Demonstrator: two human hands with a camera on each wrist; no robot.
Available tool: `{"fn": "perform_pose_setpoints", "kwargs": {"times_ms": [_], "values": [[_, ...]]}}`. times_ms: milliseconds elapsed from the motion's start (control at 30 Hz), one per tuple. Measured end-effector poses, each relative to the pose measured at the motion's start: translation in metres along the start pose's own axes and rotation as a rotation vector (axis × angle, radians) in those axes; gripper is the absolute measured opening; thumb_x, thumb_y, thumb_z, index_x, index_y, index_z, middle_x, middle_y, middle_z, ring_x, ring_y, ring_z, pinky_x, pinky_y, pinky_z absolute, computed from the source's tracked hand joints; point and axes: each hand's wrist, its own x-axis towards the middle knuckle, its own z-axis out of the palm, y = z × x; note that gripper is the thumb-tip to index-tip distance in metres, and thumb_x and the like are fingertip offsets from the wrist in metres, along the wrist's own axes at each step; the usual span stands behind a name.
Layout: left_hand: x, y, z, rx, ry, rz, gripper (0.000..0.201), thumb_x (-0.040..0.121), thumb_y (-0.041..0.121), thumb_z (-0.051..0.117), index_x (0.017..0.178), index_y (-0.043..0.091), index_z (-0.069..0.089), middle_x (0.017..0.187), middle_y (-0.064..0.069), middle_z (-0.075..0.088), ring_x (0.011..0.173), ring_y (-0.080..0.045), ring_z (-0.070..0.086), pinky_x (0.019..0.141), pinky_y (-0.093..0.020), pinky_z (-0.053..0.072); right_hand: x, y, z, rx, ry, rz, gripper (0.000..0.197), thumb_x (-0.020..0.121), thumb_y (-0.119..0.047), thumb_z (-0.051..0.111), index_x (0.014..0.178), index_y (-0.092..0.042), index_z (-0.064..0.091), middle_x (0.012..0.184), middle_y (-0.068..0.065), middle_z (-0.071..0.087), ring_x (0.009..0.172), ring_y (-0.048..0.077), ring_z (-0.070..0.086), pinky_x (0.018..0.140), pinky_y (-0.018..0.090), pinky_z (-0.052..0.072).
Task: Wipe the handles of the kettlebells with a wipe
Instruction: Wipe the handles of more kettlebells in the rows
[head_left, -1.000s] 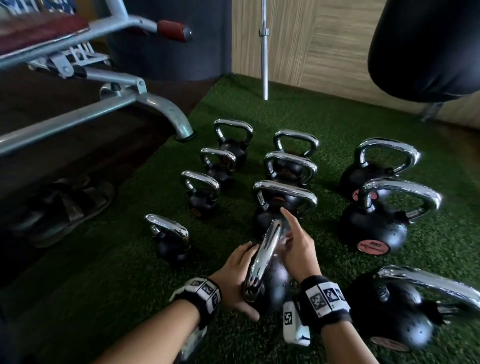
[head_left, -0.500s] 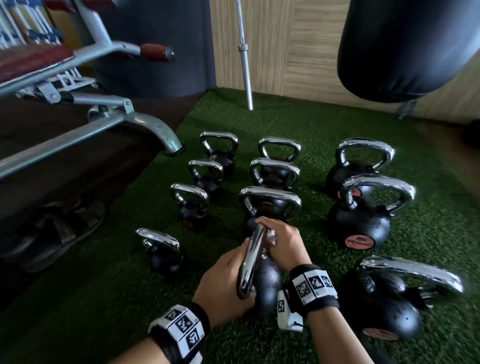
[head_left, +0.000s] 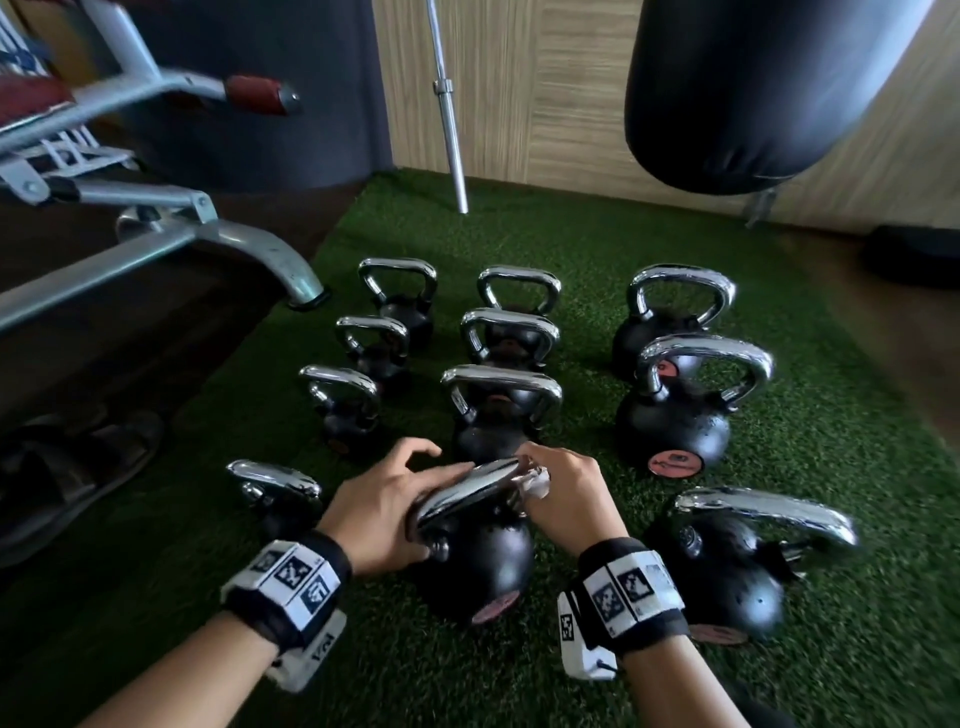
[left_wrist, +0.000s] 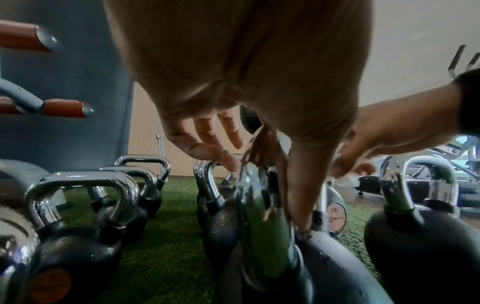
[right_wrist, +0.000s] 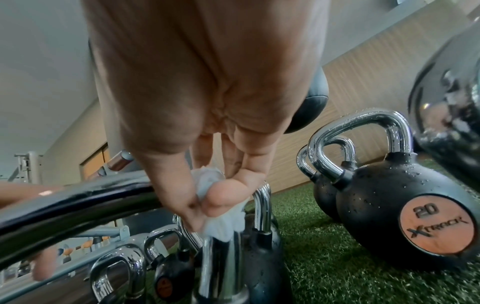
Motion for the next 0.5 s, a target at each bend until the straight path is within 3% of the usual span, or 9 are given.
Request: {"fn": "perform_pose_setpoints", "kwargs": {"times_ms": [133,300,400,500], "values": [[0.01,-0.014,-0.006,0.023,-0.002,-0.088,0.082,0.059,0.052,0.085,0.129,0.071,0.046,0.136,0.032,0.033,0.095,-0.001,0.063,0.076,-0.035,0.059,-0.017,-0.001,-0.01,-0.02,-0.02,0.005,0.025,0.072,-0.009,0.065,0.089,-0.027,0.071,0.079,-0.002,0.068,0.076,0.016,0.061,0.066,0.02,0.043],[0.019,-0.02,-0.015,0.001,0.032,-0.212,0.067,0.055,0.039,0.09,0.11,0.067,0.063,0.122,0.037,0.047,0.091,0.008,0.06,0.076,-0.027,0.056,-0.032,-0.003,-0.012,-0.04,-0.055,0.021,0.02,0.079,-0.018,0.062,0.091,-0.028,0.072,0.073,-0.006,0.059,0.067,0.012,0.056,0.054,0.005,0.033],[0.022,-0.019,-0.013,0.019,0.046,-0.252,0.053,0.053,0.039,0.092,0.1,0.051,0.072,0.112,0.038,0.054,0.091,0.006,0.061,0.074,-0.025,0.055,-0.037,-0.002,-0.012,-0.013,-0.041,0.014,0.015,0.085,-0.023,0.062,0.094,-0.029,0.073,0.081,-0.004,0.06,0.07,0.011,0.057,0.055,0.003,0.033],[0.022,-0.017,-0.008,0.001,0.07,-0.243,0.053,0.056,0.032,0.091,0.103,0.045,0.071,0.101,0.03,0.062,0.086,0.0,0.063,0.074,-0.029,0.056,-0.041,-0.001,-0.015,0.03,-0.039,0.005,0.015,0.087,-0.023,0.065,0.098,-0.029,0.074,0.085,-0.003,0.063,0.072,0.008,0.056,0.059,0.005,0.036]]}}
